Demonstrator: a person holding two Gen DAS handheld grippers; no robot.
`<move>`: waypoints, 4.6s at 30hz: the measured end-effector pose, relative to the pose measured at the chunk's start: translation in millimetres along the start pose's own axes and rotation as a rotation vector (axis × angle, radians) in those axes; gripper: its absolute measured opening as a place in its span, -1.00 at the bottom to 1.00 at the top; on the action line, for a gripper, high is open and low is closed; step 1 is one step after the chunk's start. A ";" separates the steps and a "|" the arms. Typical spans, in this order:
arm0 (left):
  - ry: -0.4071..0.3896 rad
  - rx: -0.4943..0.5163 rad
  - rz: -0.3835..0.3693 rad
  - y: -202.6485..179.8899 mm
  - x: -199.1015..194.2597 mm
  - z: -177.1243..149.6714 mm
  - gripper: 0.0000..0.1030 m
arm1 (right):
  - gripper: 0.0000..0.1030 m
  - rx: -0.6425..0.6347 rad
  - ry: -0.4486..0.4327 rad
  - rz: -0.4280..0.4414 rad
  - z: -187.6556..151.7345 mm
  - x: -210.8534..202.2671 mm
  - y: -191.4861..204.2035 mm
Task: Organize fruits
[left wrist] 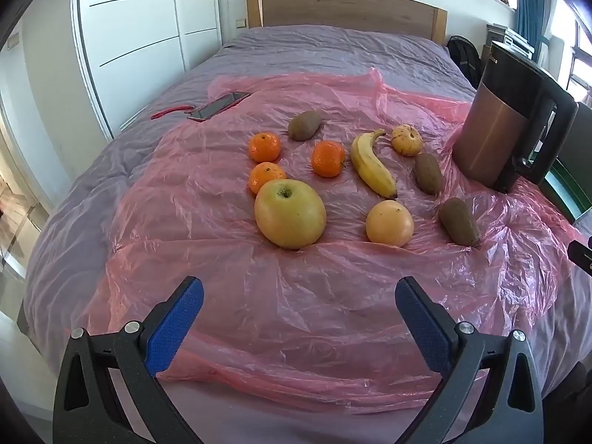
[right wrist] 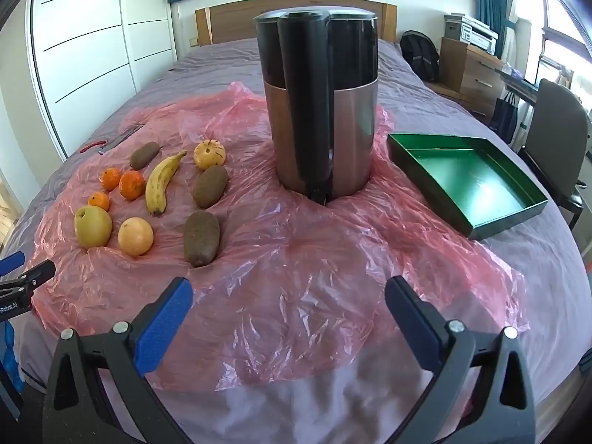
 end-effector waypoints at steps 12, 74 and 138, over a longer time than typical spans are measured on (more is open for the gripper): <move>-0.020 0.008 -0.001 0.6 -2.8 0.5 0.98 | 1.00 -0.010 -0.003 0.003 3.0 -3.1 0.3; 0.146 0.063 -0.013 -0.5 22.9 -3.5 0.98 | 1.00 -0.101 0.047 0.095 -2.6 15.7 44.3; 0.061 -0.017 -0.082 15.2 29.4 58.9 0.32 | -0.41 -0.059 0.154 0.364 12.4 60.3 87.5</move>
Point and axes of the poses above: each gripper's, at about its wrist camera, not at the fingertips, and x roughly the way its jaws point, y to its left, z to its top, the point moved 7 cm from there along x, roughly the way its jaws point, and after that the axes turned 14 degrees about x, right-handed, at the moved point
